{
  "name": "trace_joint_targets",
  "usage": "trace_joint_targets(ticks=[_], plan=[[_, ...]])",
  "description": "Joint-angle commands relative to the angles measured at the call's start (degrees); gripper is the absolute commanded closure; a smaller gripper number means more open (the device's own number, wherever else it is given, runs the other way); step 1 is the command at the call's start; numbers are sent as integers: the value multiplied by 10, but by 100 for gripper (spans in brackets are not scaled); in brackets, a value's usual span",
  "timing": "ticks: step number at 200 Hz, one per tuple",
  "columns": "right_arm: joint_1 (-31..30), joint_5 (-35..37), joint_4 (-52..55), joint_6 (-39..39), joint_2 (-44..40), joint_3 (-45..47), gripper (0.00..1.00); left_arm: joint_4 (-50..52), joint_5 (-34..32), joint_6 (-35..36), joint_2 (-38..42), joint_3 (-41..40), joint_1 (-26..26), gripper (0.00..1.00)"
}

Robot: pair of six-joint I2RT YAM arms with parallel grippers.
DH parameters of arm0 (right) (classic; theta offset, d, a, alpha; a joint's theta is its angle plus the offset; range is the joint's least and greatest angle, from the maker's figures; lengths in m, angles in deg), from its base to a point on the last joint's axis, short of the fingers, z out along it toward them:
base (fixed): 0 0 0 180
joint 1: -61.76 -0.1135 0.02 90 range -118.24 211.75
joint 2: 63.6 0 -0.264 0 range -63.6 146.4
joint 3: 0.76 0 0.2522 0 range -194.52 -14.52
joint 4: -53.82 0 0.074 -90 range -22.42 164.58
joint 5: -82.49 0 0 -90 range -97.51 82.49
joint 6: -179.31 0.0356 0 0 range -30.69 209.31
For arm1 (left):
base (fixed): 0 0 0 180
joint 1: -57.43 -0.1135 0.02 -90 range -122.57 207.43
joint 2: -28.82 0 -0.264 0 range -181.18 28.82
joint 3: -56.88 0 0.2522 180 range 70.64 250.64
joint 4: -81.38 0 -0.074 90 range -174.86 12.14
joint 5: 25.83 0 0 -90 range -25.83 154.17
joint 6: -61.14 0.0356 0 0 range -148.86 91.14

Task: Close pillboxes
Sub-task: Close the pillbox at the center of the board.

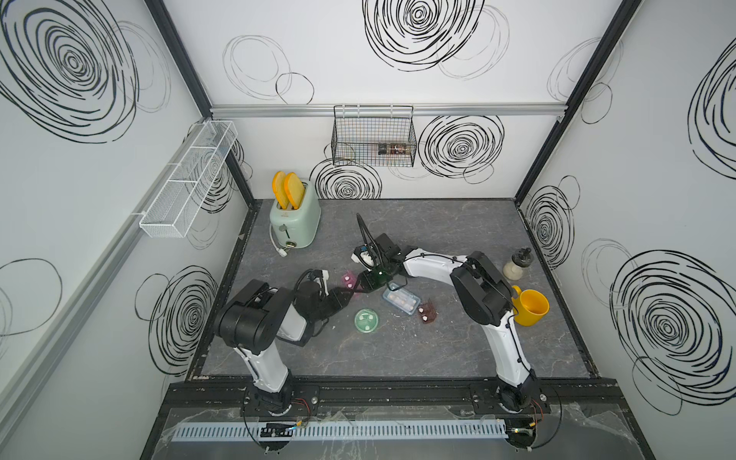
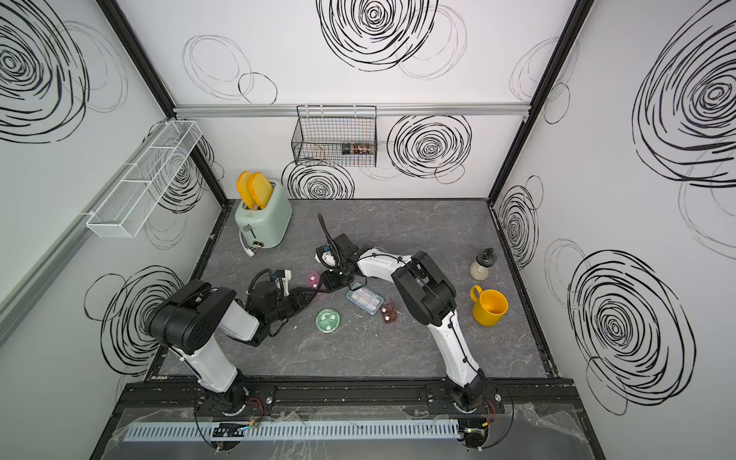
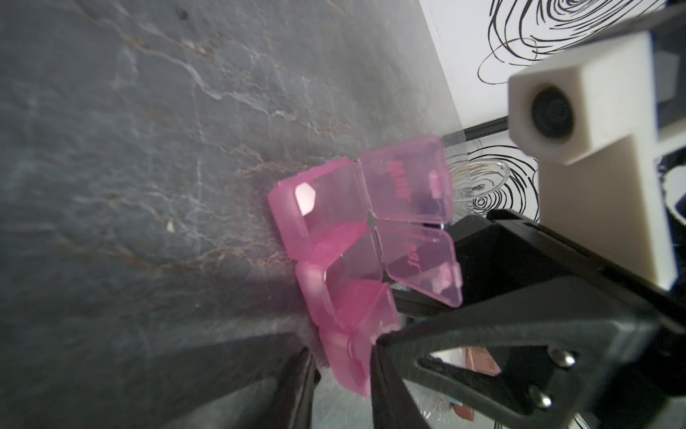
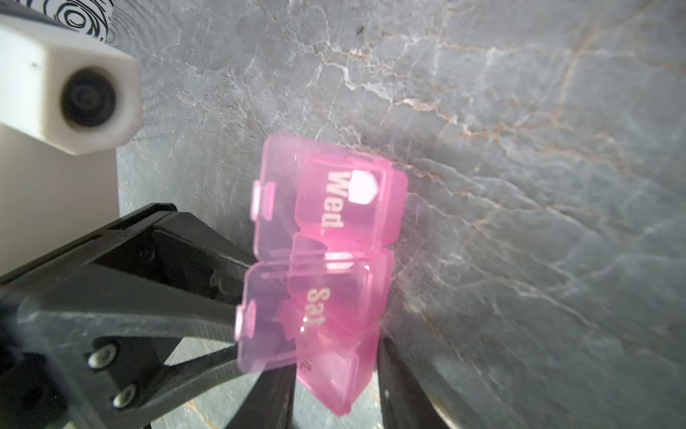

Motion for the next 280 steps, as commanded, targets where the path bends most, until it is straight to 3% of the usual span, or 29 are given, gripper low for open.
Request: trace_joint_targets(ticks=[1, 123, 153, 176, 232, 262, 280], plan=[[1, 7, 13, 0, 29, 1, 62, -13, -5, -8, -9, 11, 8, 71], [2, -7, 10, 2, 45, 8, 66, -21, -11, -14, -36, 21, 21, 76], [5, -13, 6, 5, 36, 10, 63, -27, -3, -20, -27, 18, 17, 71], [12, -17, 6, 6, 13, 9, 59, -24, 11, -26, 7, 10, 0, 62], [27, -28, 27, -11, -42, -5, 56, 103, 28, 17, 132, 35, -55, 56], [42, -33, 22, -10, -49, -4, 55, 121, 31, 39, 133, 38, -106, 54], [49, -39, 2, -3, -51, -2, 54, 102, 40, 30, 115, 43, -112, 54]])
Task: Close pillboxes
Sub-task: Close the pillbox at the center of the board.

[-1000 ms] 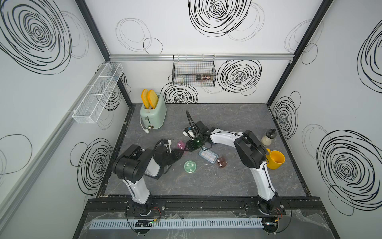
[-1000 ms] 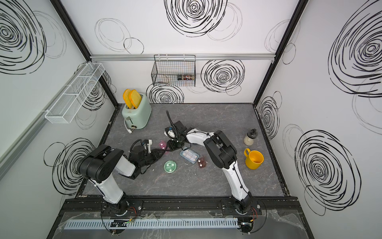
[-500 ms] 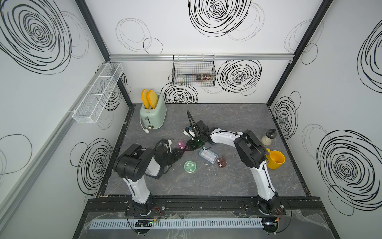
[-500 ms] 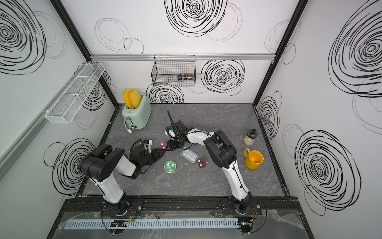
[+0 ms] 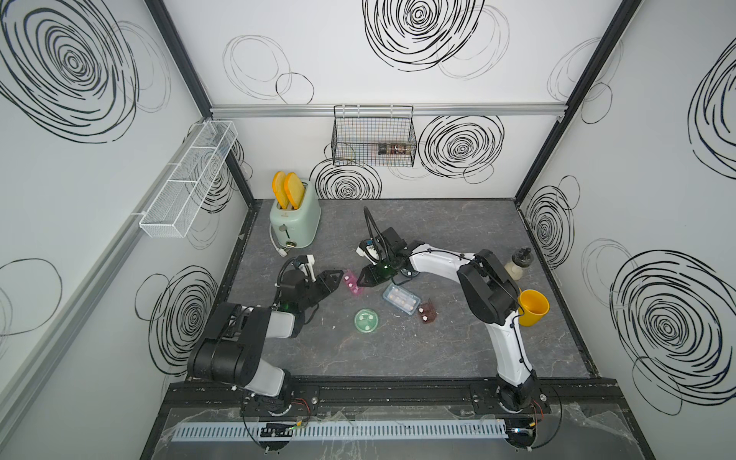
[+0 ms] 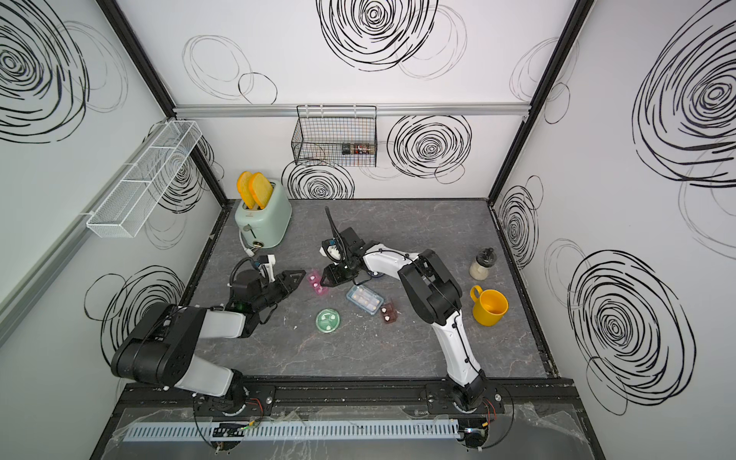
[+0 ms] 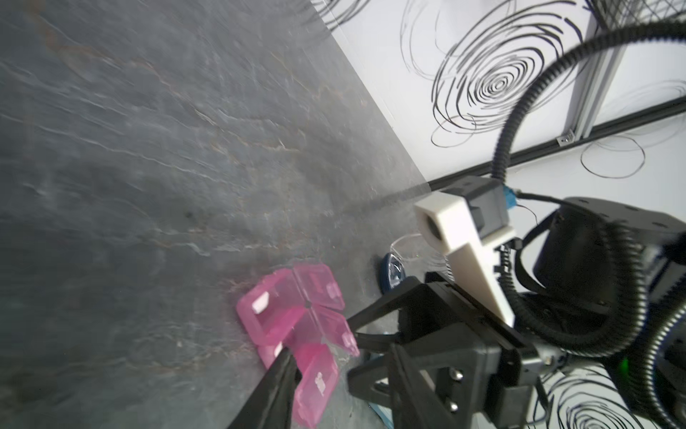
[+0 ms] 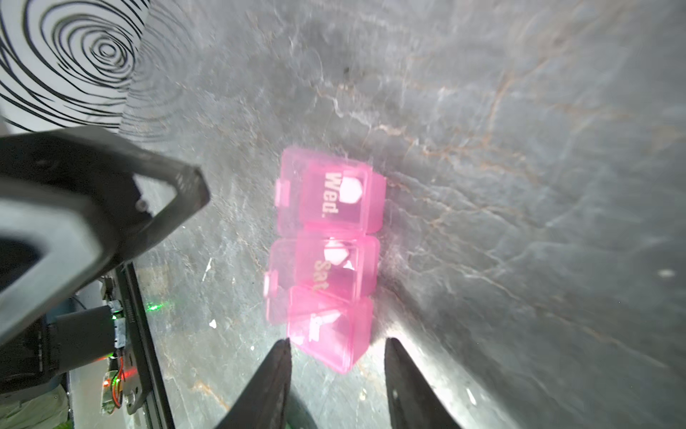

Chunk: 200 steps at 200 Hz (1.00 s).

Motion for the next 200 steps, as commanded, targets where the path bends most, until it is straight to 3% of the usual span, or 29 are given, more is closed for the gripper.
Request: trace_joint_targets(ticks=[1, 57, 100, 141, 200], plan=[[13, -13, -6, -1, -24, -3, 54, -4, 15, 8, -20, 13, -12, 54], [26, -7, 2, 6, 27, -64, 57, -36, 10, 0, -62, 9, 16, 53], [16, -16, 19, -1, 60, -99, 58, -119, 24, -47, -101, -11, 31, 53], [7, -19, 15, -5, 58, -83, 58, -187, 32, -85, -124, -31, 37, 54], [0, -21, 1, -6, 50, -58, 58, -165, 16, -69, -123, -29, 46, 58]])
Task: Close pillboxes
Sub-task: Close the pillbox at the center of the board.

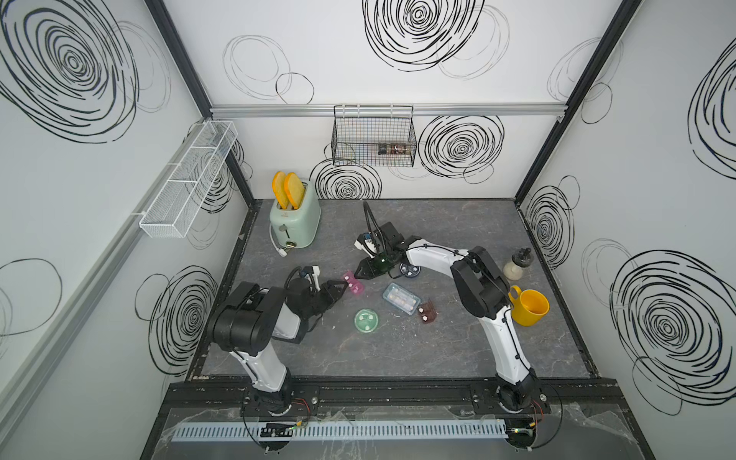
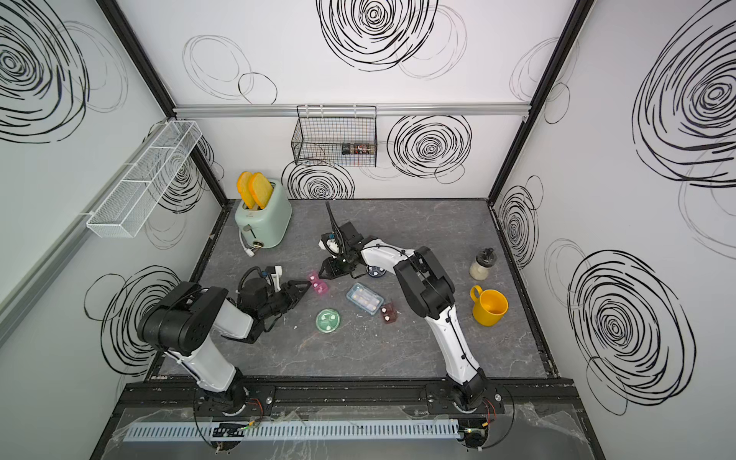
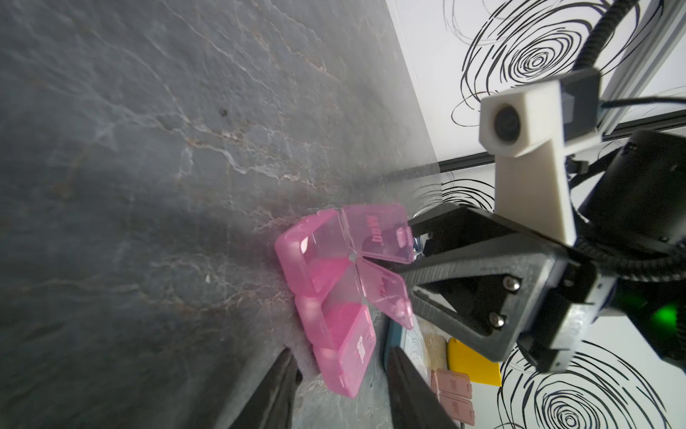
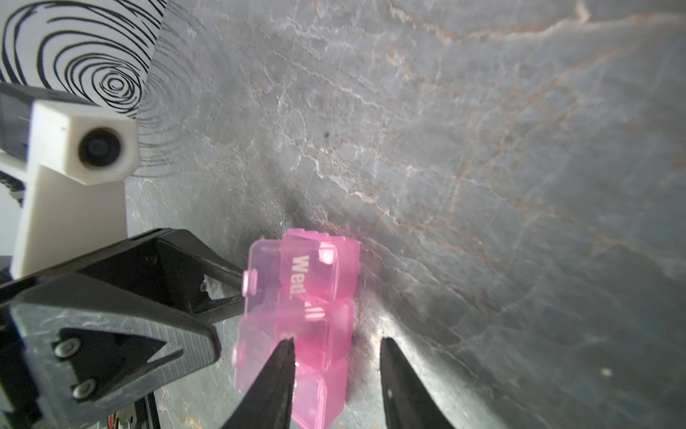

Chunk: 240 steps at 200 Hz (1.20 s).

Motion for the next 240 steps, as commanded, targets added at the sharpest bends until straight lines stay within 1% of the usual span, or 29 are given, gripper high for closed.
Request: trace_joint_targets(ticks=[1, 21, 43, 81, 139, 180, 215, 240], plan=[[-4, -10, -1, -8, -11, 9, 58, -41, -5, -7, -6, 1, 6, 58], [-4, -10, -1, -7, -8, 11, 58, -54, -3, -13, -16, 5, 7, 61], [-6, -10, -5, -7, -8, 12, 58, -56, -4, -14, -21, 8, 8, 61], [-6, -9, -4, -6, -1, 8, 58, -53, -7, -12, -24, 16, 7, 58], [-6, -5, 1, -8, 7, 4, 58, -64, -1, -20, -35, 41, 2, 56], [-8, -5, 5, -8, 15, -5, 59, -50, 1, -11, -44, 52, 2, 55], [-9, -5, 3, -7, 15, -5, 59, -41, 3, -2, -61, 60, 2, 59], [-9, -5, 2, -6, 17, -6, 59, -13, -9, 22, -58, 62, 3, 59]])
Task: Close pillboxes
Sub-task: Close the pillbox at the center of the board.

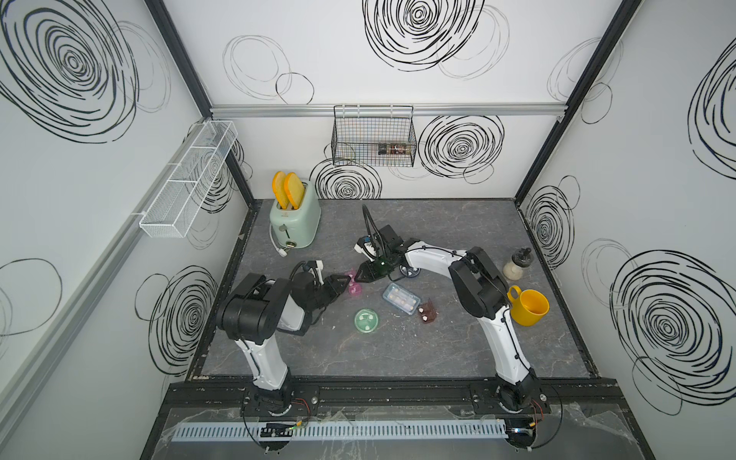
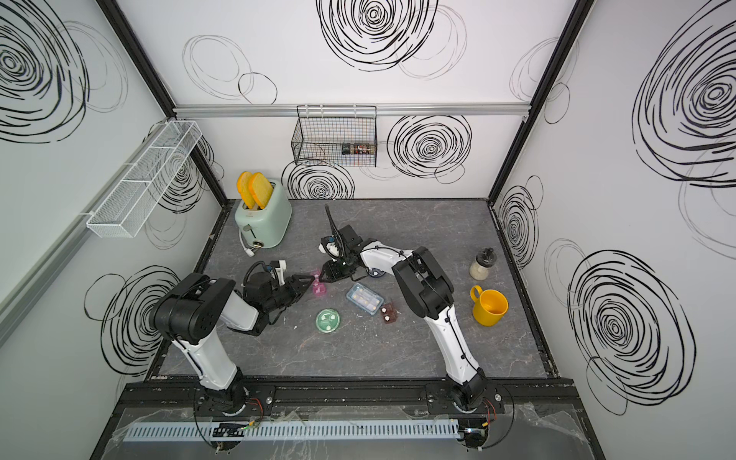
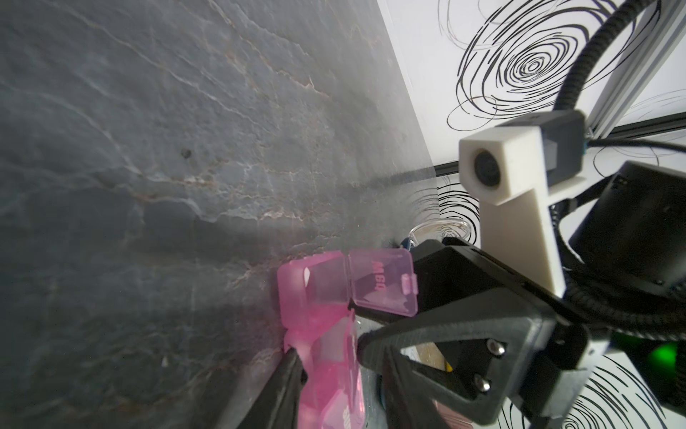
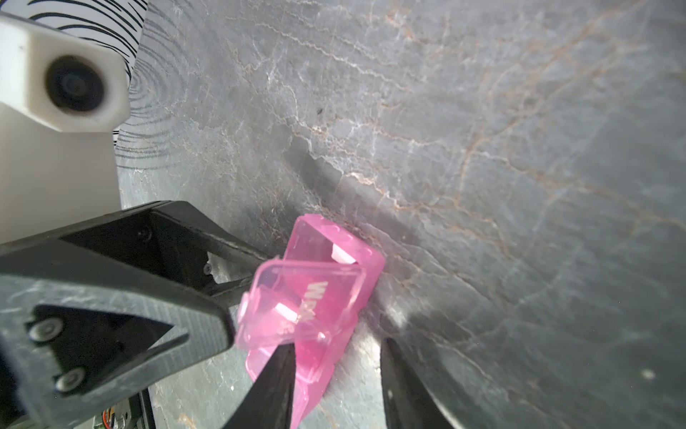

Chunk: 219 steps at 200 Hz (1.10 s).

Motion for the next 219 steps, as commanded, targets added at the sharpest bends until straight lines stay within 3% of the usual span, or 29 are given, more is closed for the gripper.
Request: trace_joint_targets(ticks=[1, 219], plan=[[-4, -5, 5, -6, 12, -11, 59, -1, -7, 26, -4, 12, -2, 59], [-5, -13, 12, -6, 35, -24, 62, 13, -26, 48, -59, 35, 20, 75]])
